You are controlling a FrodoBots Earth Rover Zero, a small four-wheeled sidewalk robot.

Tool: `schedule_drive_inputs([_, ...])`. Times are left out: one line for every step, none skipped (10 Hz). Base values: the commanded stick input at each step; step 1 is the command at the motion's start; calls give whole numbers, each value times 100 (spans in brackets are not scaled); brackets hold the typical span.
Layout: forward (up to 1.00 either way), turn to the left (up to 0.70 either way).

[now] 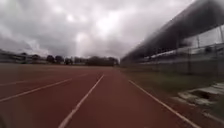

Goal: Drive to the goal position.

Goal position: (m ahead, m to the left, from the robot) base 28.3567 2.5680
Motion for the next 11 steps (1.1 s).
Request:
schedule_drive_inputs([70,0])
schedule_drive_inputs([70,0])
schedule_drive_inputs([70,0])
schedule_drive_inputs([70,0])
schedule_drive_inputs([70,0])
schedule_drive_inputs([70,0])
schedule_drive_inputs([70,0])
schedule_drive_inputs([70,0])
schedule_drive_inputs([70,0])
schedule_drive_inputs([70,0])
schedule_drive_inputs([70,0])
